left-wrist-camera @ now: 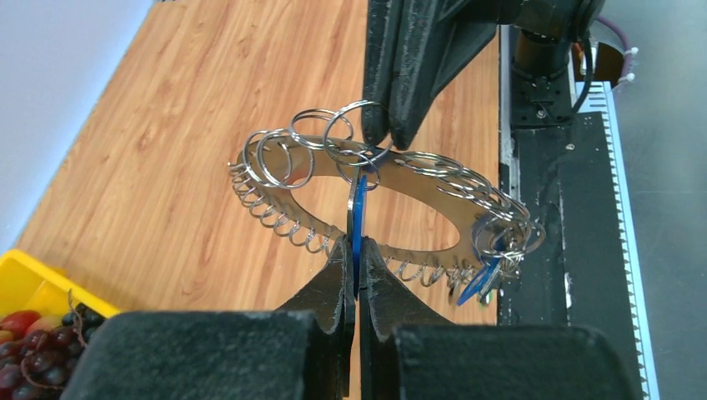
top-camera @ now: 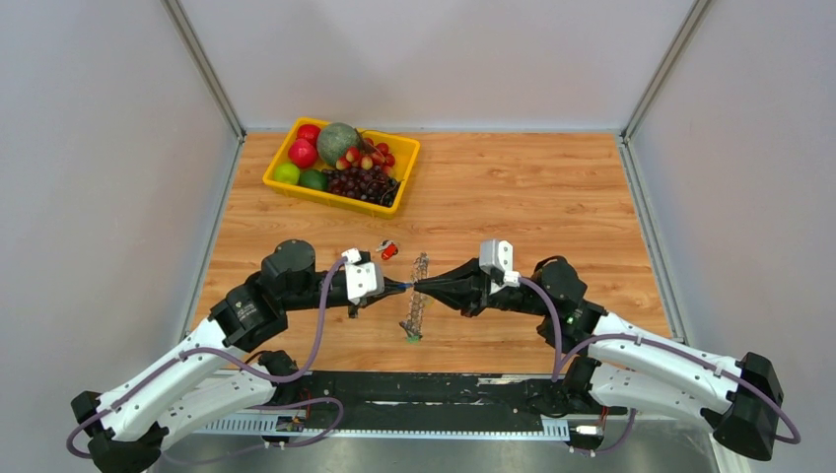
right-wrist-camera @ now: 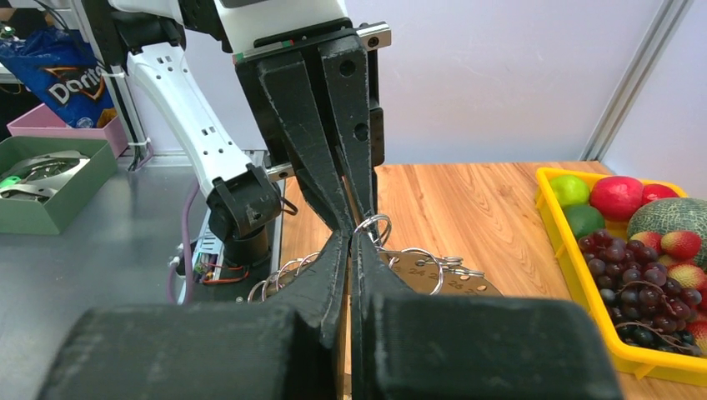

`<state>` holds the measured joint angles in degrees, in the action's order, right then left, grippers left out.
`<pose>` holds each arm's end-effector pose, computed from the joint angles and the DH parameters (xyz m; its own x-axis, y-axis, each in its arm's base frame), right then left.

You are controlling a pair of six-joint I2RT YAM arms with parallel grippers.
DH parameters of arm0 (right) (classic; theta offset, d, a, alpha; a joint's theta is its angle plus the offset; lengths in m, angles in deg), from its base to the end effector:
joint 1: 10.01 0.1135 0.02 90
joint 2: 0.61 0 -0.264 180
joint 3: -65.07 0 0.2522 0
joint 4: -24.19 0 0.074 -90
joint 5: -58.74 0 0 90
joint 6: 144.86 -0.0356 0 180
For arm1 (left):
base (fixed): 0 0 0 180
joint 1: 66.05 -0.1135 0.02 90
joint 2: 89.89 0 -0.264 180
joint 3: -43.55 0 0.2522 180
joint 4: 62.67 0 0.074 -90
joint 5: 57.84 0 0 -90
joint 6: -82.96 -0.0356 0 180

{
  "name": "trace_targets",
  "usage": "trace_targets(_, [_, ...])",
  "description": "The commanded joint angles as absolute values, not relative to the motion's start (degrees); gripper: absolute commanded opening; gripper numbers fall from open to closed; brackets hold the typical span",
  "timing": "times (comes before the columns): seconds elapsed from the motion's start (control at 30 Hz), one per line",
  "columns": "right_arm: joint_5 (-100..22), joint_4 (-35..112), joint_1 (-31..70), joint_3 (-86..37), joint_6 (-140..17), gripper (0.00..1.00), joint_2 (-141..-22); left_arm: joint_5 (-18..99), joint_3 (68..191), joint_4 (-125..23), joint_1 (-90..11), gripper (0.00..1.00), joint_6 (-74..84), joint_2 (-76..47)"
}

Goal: Remove the keys from the keyring

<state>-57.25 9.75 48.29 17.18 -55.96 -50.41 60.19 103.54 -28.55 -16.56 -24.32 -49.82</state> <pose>0.0945 0.1827 0.3297 0.0950 0.1866 -0.9778 -0.9916 0.1048 -0.0763 0.0895 -0.1305 0.3435 0.1351 0.2455 -0.9599 0.9707 0.1614 0.1779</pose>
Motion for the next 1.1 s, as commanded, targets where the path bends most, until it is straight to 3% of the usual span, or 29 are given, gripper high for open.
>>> trace_targets(0.0, [-55.4, 4.2, 48.1, 17.4, -55.2, 0.00, -48.8, 64.4, 103.4, -31.1, -16.4, 0.00, -23.3, -50.7])
trace_targets(0.27, [-56.2, 5.5, 48.1, 16.9, -55.2, 0.00, -50.9, 64.1, 103.1, -32.9, -16.5, 0.00, -22.3, -52.2])
trace_targets(0.43, [-59.3, 9.4, 48.1, 14.9, -55.3, 0.22, -51.8, 57.8, 104.1, -31.6, -16.4, 0.00, -24.3, -53.2])
trace_targets(0.63, [-58.9, 12.7, 48.1, 14.7, -55.5, 0.35, -50.6, 54.8, 107.8, -27.6, -16.4, 0.00, -28.8, -53.4])
trace_targets(0.83, [-56.4, 16.0, 48.1, 13.9, -55.2, 0.36, -49.1, 55.9, 109.8, -24.7, -16.4, 0.00, -32.4, -53.1])
trace_targets(1.07, [-54.3, 18.3, 48.1, 11.4, -52.6, 0.31, -50.4, 59.1, 110.1, -24.1, -16.4, 0.00, -34.8, -53.8])
